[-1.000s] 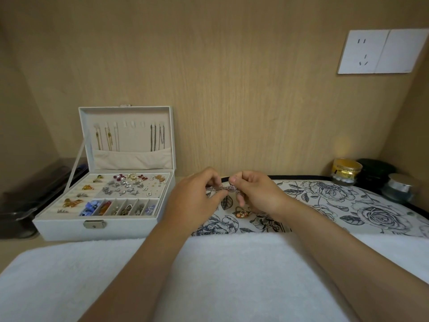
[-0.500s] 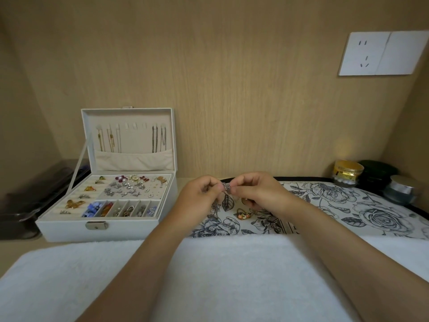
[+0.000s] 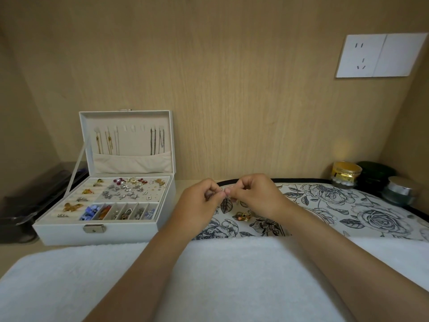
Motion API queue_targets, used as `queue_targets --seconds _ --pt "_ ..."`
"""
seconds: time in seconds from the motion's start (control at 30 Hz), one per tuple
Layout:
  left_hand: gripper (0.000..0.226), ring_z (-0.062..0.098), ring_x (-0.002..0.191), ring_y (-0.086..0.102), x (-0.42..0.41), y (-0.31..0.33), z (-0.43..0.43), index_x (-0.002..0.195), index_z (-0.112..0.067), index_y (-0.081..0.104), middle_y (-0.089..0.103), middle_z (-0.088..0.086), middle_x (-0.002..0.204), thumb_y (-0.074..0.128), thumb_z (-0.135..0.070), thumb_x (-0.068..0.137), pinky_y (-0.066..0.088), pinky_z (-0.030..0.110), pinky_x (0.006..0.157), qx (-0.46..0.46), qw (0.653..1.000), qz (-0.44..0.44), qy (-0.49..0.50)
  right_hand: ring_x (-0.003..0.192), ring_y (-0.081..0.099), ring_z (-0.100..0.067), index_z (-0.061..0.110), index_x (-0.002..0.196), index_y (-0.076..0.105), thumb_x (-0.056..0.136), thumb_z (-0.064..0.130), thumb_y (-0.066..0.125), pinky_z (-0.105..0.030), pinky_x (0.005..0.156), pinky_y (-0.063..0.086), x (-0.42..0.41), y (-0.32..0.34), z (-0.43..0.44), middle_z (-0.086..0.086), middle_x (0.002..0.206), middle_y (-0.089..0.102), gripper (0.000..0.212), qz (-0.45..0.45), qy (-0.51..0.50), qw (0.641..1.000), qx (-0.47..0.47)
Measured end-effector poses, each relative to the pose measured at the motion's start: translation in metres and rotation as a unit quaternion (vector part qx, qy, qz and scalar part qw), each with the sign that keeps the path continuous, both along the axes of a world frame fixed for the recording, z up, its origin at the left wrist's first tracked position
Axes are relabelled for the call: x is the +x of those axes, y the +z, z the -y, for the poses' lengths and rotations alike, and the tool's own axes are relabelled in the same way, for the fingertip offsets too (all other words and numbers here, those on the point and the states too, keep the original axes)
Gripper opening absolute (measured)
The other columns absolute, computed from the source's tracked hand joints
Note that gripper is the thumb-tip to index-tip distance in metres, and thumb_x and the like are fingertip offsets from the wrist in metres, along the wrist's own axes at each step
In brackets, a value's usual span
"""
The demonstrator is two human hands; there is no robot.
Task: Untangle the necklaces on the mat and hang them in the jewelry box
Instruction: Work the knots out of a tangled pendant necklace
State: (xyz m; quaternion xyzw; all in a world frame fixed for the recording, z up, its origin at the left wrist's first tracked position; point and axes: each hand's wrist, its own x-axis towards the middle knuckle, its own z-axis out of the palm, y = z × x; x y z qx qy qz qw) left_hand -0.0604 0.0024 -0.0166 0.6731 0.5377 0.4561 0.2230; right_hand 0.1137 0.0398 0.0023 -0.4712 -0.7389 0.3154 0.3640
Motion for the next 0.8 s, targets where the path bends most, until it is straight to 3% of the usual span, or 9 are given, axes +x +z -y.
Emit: queue_targets --seconds 0.07,0.13,0.23,0.3,0.4,0.5,0.6,0.7,0.8 --pt "0.011 -0.001 0.054 0.052 0.004 -0.002 -0.001 0.082 -0.02 0.063 0.062 -0.005 0.068 0.066 -0.022 0.092 0.043 0.016 0.054 -0.004 1.0 0.014 0.007 0.051 0.052 0.002 0.01 0.078 0.068 0.092 0.035 0.069 -0.023 0.056 0.045 -0.002 -0.001 0.001 0.01 0.06 0.065 0.028 0.032 -0.004 0.999 0.011" --pt "0.012 0.002 0.056 0.056 0.006 -0.001 0.0 0.083 -0.02 0.061 0.067 0.001 0.072 0.063 -0.018 0.094 0.042 0.018 0.054 -0.029 0.998 0.055 0.005 0.041 0.045 0.0 0.004 0.084 0.065 0.097 0.033 0.063 -0.02 0.049 0.036 -0.003 -0.001 0.003 0.012 0.047 0.052 0.031 0.012 0.013 1.0 -0.017" --pt "0.007 0.013 0.062 0.061 0.006 0.003 0.002 0.09 -0.012 0.061 0.067 0.007 0.072 0.059 -0.009 0.096 0.052 0.025 0.058 -0.112 0.976 0.181 -0.043 0.042 0.039 -0.01 -0.003 0.095 0.065 0.099 0.032 0.06 -0.021 0.041 0.03 -0.002 0.0 0.003 -0.004 0.058 0.045 0.035 -0.076 0.035 0.993 -0.081" --pt "0.005 0.015 0.06 0.061 0.005 0.006 0.005 0.095 -0.009 0.06 0.063 0.009 0.073 0.058 -0.004 0.096 0.057 0.032 0.062 -0.148 0.955 0.243 -0.082 0.046 0.037 -0.013 -0.001 0.097 0.069 0.099 0.03 0.061 -0.023 0.043 0.029 -0.001 0.002 0.004 -0.006 0.061 0.043 0.033 -0.105 0.039 0.989 -0.096" --pt "0.012 0.009 0.052 0.049 0.002 0.008 0.003 0.097 -0.013 0.062 0.063 0.01 0.078 0.058 -0.002 0.094 0.041 0.022 0.052 -0.139 0.965 0.209 -0.072 0.051 0.037 -0.015 0.01 0.085 0.072 0.097 0.034 0.062 -0.025 0.047 0.031 0.001 0.004 0.004 -0.003 0.059 0.047 0.029 -0.114 0.044 0.987 -0.107" --pt "0.015 0.005 0.047 0.044 0.003 0.011 0.003 0.096 -0.017 0.067 0.066 0.006 0.078 0.058 -0.005 0.093 0.034 0.02 0.049 -0.128 0.972 0.19 -0.056 0.052 0.038 -0.017 0.014 0.075 0.068 0.095 0.039 0.064 -0.026 0.048 0.032 0.001 0.003 0.005 -0.006 0.06 0.046 0.032 -0.095 0.042 0.988 -0.112" --pt "0.007 0.001 0.053 0.052 0.004 0.011 0.004 0.091 -0.022 0.072 0.071 0.002 0.078 0.066 -0.024 0.093 0.04 0.017 0.053 -0.097 0.985 0.142 -0.031 0.047 0.041 -0.013 0.017 0.072 0.067 0.096 0.038 0.063 -0.022 0.044 0.032 -0.003 0.003 0.007 -0.004 0.06 0.051 0.032 -0.12 0.06 0.983 -0.124" --pt "0.01 0.002 0.059 0.057 0.003 0.012 0.007 0.091 -0.016 0.074 0.075 0.002 0.084 0.066 -0.022 0.093 0.045 0.016 0.058 -0.093 0.981 0.167 -0.044 0.047 0.043 -0.009 0.018 0.076 0.067 0.1 0.041 0.055 -0.022 0.045 0.031 -0.005 0.005 0.01 0.005 0.057 0.056 0.035 -0.135 0.1 0.975 -0.145" --pt "0.011 0.01 0.066 0.063 0.0 0.016 0.008 0.095 -0.014 0.072 0.077 0.001 0.087 0.063 -0.02 0.095 0.048 0.022 0.058 -0.124 0.974 0.182 -0.06 0.05 0.041 -0.01 0.021 0.075 0.069 0.099 0.043 0.054 -0.023 0.047 0.032 -0.003 0.004 0.009 0.0 0.058 0.053 0.036 -0.145 0.111 0.97 -0.16"
